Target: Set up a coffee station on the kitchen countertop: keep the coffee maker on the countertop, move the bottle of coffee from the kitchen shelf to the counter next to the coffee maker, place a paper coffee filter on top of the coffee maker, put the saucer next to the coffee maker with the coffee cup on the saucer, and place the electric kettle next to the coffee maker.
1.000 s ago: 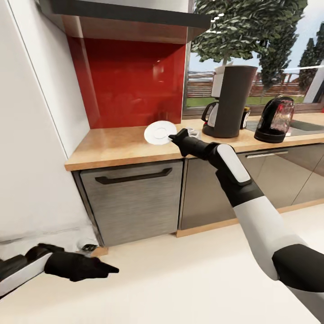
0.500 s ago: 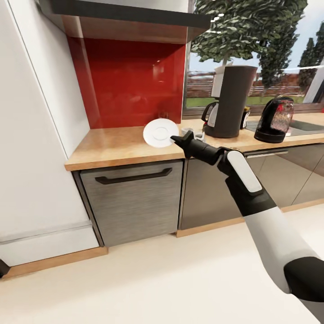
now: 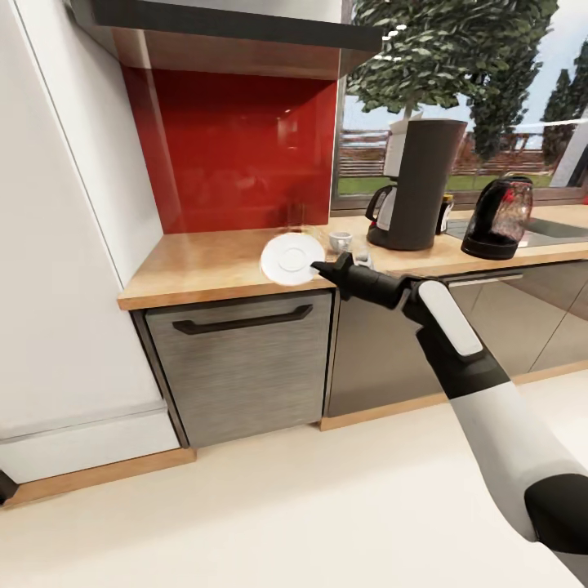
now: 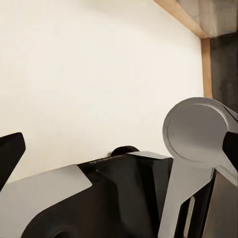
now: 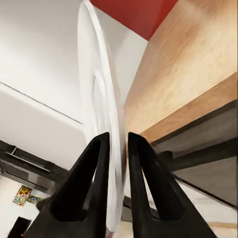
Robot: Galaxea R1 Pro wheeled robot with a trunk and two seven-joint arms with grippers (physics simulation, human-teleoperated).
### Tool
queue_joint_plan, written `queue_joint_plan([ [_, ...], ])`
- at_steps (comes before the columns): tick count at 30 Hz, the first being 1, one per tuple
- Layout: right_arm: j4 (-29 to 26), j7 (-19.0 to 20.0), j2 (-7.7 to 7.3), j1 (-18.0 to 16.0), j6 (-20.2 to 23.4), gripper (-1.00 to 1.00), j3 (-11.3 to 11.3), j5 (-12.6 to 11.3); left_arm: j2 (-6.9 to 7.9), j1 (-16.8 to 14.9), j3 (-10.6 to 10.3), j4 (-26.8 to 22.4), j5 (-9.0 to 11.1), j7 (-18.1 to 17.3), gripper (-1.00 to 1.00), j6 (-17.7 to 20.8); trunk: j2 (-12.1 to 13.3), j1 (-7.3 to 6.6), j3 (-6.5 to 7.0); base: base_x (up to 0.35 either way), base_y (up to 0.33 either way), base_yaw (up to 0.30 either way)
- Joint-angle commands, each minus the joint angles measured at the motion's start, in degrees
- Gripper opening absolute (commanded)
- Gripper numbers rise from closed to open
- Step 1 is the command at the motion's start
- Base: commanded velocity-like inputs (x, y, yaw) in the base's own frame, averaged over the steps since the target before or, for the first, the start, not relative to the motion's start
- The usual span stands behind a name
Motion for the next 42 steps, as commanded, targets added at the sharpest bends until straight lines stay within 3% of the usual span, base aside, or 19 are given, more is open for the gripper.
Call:
queue_joint_plan([
  [1, -0.06, -0.5, -0.08, 0.05, 0.61, -1.0, 0.04, -0.7, -0.02, 0.01, -0.31, -0.03, 0.46, -0.1, 1.0, 0.08, -0.02, -0.01, -0.05, 0.0, 0.0, 0.0],
  [9, -0.07, -0.39, -0.33, 0.41, 1.85, -1.0, -0.09, -0.71, -0.14, 0.09, -0.14, 0.03, 0.46, -0.12, 1.0, 0.2, -0.02, -0.01, -0.05, 0.0, 0.0, -0.007],
  [14, -0.08, 2.09, -0.98, 1.0, 1.88, -1.0, -0.07, -0.7, -0.49, 0.07, -0.08, 0.03, 0.46, -0.11, 1.0, 0.26, -0.02, -0.01, -0.05, 0.0, 0.0, -0.14],
  [19, -0.07, 5.63, -2.76, 2.13, 1.89, -1.0, -0.07, -0.64, -1.4, 0.07, -0.02, -0.03, 0.46, -0.07, 1.0, 0.41, -0.02, -0.01, -0.05, 0.0, 0.0, -0.237],
  [28, -0.15, 7.65, -4.81, 2.68, 2.06, -1.0, -0.15, -0.73, -2.51, 0.07, 0.12, -0.05, 0.46, -0.02, 1.0, 0.53, -0.02, -0.01, 0.14, 0.0, 0.0, -0.267],
  [33, -0.16, 11.53, -6.72, 2.75, 2.14, -1.0, -0.18, -0.72, -2.9, 0.09, 0.16, -0.05, 0.46, -0.02, 1.0, 0.63, -0.02, -0.01, 0.3, 0.0, 0.0, -0.272],
  [34, -0.16, 12.42, -8.07, 2.76, 2.18, -1.0, -0.14, -0.75, -3.48, 0.08, 0.22, -0.05, 0.46, -0.02, 1.0, 0.63, -0.02, -0.01, 0.34, 0.0, 0.0, -0.273],
  [38, -0.16, 12.94, -9.84, 2.77, 2.23, -1.0, -0.15, -0.78, -4.23, 0.09, 0.27, -0.05, 0.46, -0.02, 1.0, 0.65, -0.02, -0.01, 0.49, 0.0, 0.0, -0.273],
  [42, -0.14, 13.09, -10.44, 2.78, 2.24, -1.0, -0.12, -0.79, -4.52, 0.08, 0.3, -0.05, 0.46, -0.01, 1.0, 0.64, -0.02, -0.01, 0.66, 0.0, 0.0, -0.273],
])
